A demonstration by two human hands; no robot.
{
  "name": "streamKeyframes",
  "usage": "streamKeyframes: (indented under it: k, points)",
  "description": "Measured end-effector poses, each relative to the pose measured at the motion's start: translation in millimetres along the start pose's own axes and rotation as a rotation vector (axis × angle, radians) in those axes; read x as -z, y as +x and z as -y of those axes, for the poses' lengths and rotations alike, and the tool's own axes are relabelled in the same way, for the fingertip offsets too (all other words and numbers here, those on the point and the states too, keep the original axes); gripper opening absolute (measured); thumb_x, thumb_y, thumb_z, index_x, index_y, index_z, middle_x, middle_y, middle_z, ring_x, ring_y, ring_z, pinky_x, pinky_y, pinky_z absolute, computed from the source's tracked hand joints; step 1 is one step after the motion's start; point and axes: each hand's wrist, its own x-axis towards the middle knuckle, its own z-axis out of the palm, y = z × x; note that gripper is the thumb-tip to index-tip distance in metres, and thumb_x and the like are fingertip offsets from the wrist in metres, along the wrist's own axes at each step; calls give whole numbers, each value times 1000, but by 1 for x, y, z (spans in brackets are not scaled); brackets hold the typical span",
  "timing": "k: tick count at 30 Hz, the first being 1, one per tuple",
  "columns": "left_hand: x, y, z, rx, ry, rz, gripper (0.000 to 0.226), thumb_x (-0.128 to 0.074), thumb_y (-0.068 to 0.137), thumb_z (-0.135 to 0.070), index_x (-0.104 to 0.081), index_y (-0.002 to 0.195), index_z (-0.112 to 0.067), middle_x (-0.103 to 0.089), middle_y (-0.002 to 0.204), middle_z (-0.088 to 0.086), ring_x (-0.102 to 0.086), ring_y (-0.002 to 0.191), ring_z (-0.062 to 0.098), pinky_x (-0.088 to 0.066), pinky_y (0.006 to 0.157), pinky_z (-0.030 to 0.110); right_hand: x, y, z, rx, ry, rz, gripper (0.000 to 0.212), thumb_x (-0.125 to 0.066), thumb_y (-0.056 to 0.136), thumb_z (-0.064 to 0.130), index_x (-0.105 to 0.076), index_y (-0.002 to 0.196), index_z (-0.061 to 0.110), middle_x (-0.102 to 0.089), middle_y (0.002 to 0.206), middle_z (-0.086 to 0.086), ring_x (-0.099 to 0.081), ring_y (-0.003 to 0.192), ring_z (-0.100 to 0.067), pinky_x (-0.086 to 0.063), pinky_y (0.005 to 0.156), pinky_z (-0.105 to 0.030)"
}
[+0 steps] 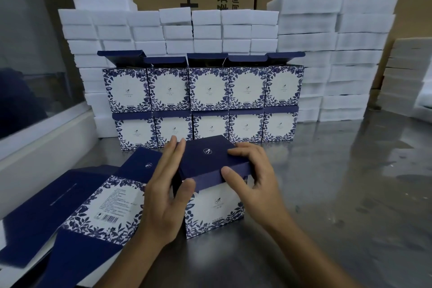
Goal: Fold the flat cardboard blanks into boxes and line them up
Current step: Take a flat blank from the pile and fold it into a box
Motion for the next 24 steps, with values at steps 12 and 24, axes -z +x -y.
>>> streamKeyframes:
  k: [12, 24]
  points:
    - [-18, -3, -7, -176, 344, -122, 34, -48, 99, -20, -64, 123, -1, -54, 141, 11, -67, 107, 16, -53, 80, 18, -29, -4, 1, 401, -634, -143, 21, -62, 96, 29, -74, 113, 24, -61, 130, -5, -52, 129, -27, -42, 96, -52]
    - [-20, 2, -8, -155, 352, -172, 28, -52, 93, -5, -66, 115, 6, -62, 131, 12, -64, 111, 16, -47, 90, 12, -38, 0, -4, 350, -533, -220, 16, -68, 91, 25, -76, 105, 26, -59, 118, -2, -53, 110, -19, -43, 92, -41]
